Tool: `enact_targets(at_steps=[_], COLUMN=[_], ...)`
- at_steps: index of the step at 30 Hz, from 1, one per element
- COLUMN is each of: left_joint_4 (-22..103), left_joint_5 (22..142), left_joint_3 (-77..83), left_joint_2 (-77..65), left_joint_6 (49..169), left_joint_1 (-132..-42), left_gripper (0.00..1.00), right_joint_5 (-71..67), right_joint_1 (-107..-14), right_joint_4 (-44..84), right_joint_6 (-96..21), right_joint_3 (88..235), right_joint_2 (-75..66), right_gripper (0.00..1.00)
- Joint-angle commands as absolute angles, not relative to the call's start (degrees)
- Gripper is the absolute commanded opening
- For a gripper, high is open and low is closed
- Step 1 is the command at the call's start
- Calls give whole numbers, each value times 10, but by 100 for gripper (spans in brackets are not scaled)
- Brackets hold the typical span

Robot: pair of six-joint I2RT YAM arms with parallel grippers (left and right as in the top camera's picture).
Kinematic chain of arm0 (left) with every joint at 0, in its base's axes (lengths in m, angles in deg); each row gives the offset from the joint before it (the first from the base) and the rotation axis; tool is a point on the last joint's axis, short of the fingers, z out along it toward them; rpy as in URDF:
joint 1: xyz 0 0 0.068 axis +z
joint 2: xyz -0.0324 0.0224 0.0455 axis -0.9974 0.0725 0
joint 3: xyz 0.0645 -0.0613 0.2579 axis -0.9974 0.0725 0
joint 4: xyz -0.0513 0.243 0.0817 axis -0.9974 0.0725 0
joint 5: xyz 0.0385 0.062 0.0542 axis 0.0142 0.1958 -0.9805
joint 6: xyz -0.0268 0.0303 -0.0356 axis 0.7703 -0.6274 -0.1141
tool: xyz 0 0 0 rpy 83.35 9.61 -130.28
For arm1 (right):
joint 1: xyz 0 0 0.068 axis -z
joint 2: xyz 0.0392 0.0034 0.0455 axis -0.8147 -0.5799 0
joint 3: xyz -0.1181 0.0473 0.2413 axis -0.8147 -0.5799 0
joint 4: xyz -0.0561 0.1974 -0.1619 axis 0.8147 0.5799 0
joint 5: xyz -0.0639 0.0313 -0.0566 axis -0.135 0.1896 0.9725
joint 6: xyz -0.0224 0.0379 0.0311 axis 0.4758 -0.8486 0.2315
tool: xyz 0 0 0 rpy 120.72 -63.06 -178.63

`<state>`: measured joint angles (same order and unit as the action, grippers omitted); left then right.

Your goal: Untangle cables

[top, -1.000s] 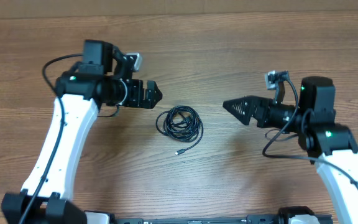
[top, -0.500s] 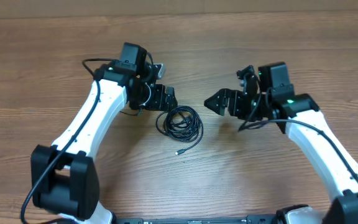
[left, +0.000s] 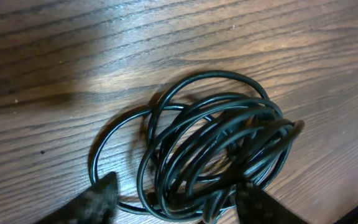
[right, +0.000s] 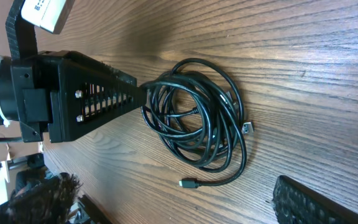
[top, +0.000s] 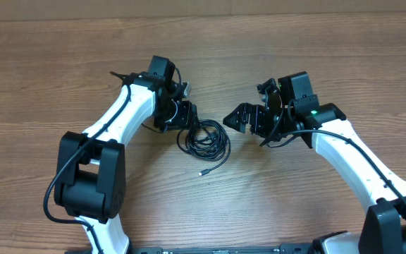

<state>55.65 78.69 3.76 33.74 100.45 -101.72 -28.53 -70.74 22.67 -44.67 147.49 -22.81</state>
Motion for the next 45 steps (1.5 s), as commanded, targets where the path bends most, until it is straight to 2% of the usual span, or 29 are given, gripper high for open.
enact_targets(at_steps=[1, 4, 6, 12, 13, 14, 19, 28, 31, 33, 37, 45], left_joint_4=[552, 551, 551, 550, 550, 550, 577, 714, 747, 764, 783, 782], left_joint_5=[796, 796, 796, 796, 796, 796, 839, 1004, 1010, 1010, 1028, 1229], left_joint_3=[27, 27, 27, 27, 27, 27, 2, -160, -196, -209, -216, -264], left_joint_2=[347, 347, 347, 347, 347, 347, 347, 347, 347, 347, 347, 347], left_joint_6=[996, 984, 984, 986, 986, 986, 986, 990, 990, 991, 1001, 970], left_joint_1=[-1027, -1031, -1034, -1036, -1036, -1036, -1031, -1005, -1005, -1005, -1005, -992], left_gripper=[51, 41, 30, 21, 15, 5, 4, 4, 4, 4, 4, 4], right_joint_5=[-286, -286, -286, -286, -286, -286, -293, -336, -338, -339, -340, -357], right_joint_1=[-710, -710, -710, -710, -710, -710, -710, -710, -710, -710, -710, -710], right_joint_4=[221, 220, 220, 221, 221, 222, 227, 214, 199, 188, 174, 133], right_joint_6=[-451, -451, -451, -451, -451, -451, -451, -475, -513, -525, -527, -561], right_joint_3=[1486, 1486, 1486, 1486, 1486, 1486, 1486, 1486, 1486, 1486, 1486, 1486], right_joint_2=[-230, -230, -230, -230, -230, -230, -230, -230, -230, -230, -230, -230], right_gripper=[100, 100, 100, 100, 100, 100, 100, 100, 100, 95, 93, 86])
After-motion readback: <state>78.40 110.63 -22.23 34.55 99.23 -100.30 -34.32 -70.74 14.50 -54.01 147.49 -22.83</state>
